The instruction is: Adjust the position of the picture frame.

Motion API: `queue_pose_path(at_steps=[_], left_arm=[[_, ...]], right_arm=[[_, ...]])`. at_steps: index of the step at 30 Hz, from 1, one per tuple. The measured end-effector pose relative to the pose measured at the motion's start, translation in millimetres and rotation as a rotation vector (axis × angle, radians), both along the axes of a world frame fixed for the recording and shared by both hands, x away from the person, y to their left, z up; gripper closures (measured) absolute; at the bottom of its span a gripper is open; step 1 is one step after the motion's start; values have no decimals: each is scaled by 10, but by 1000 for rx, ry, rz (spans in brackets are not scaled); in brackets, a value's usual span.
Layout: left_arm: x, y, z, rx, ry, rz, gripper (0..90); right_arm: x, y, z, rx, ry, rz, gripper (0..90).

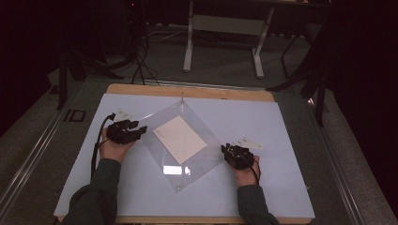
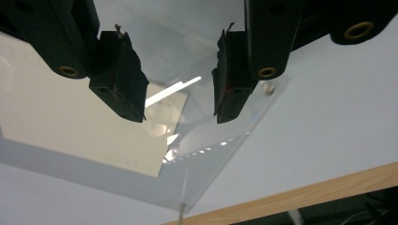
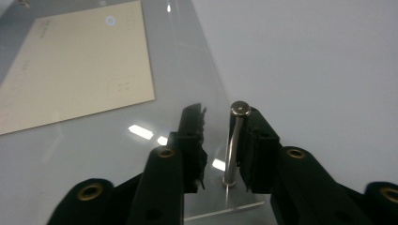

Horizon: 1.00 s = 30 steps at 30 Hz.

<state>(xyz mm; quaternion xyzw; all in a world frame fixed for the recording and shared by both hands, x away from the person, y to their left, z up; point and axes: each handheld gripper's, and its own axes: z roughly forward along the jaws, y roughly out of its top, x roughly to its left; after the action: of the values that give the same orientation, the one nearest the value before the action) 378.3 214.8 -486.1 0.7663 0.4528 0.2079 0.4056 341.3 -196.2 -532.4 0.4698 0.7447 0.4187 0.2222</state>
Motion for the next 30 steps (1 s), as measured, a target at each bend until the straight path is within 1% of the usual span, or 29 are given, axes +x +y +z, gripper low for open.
queue_pose_path(at_steps=[3,7,12,15,17,21,26,27,30], left_arm=[[103,-69,3,-11,4,-11,543],[199,-154,19,-4,5,-17,541],[301,-243,11,-3,11,-25,543],[372,-305,3,-5,10,-30,543],[429,-354,-9,-13,13,-37,542],[536,-450,-35,-8,17,-46,541],[639,-547,-54,-1,34,-51,528],[652,-570,-54,4,24,-52,527],[708,-620,-51,6,15,-53,518]], right_arm=[[3,-7,-13,0,-1,-8,779],[7,-38,-17,10,3,-14,823],[6,-38,-13,-4,-3,-2,836],[1,-39,-9,-23,-10,5,842],[2,-40,-8,-25,-11,8,843],[5,-43,-7,-27,-12,13,844],[5,-45,-3,-35,-12,19,847],[6,-48,-3,-36,-12,22,848],[6,-53,0,-39,-11,29,849]])
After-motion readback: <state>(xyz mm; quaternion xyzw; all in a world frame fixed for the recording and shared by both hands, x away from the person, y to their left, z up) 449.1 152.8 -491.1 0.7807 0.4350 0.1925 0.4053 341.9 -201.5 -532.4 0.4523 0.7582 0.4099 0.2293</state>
